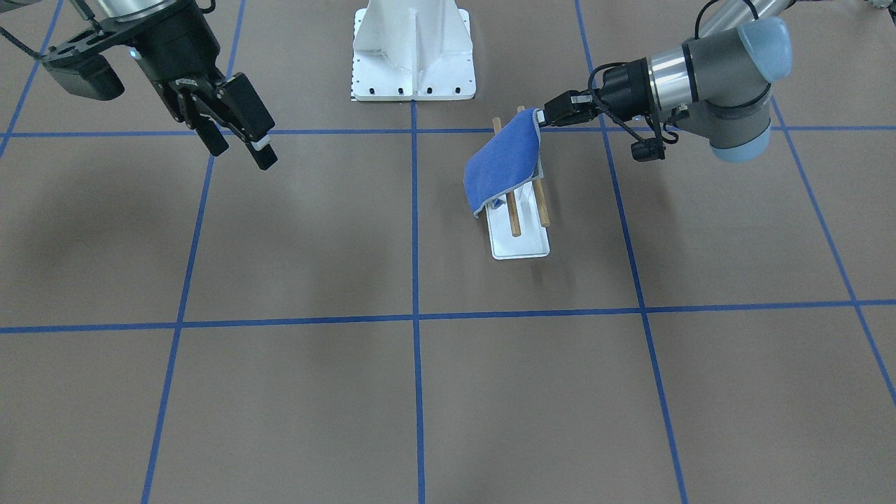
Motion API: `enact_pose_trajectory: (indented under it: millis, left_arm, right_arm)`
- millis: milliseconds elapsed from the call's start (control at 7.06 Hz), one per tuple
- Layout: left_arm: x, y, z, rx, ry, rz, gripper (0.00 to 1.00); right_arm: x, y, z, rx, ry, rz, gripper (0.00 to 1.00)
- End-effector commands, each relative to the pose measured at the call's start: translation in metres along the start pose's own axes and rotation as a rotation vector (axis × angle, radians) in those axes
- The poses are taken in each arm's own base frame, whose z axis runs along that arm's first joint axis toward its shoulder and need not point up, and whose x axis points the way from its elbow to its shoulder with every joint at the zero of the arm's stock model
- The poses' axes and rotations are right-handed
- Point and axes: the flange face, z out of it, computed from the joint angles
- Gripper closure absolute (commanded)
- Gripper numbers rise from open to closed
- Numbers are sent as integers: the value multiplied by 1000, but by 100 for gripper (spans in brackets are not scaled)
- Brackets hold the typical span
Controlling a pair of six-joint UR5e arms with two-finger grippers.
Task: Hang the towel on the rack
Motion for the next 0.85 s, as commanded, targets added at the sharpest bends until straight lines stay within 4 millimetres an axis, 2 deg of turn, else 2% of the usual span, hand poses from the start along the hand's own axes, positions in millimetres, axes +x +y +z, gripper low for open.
enact_pose_trajectory:
  millis: [0,425,567,709]
  left_arm:
    - [-31,-7,-22,22,-33,57,100]
    - [-43,-12,-40,52,-43,47,100]
    - [-54,-13,-50,63,-47,40,100]
    - [-58,-14,-52,68,-52,32,100]
  right_arm:
    - [14,-8,6,13,26,-39,0]
    - [17,-10,9,18,35,-52,0]
    - [17,-11,10,18,37,-51,0]
    - [17,-10,9,18,35,-52,0]
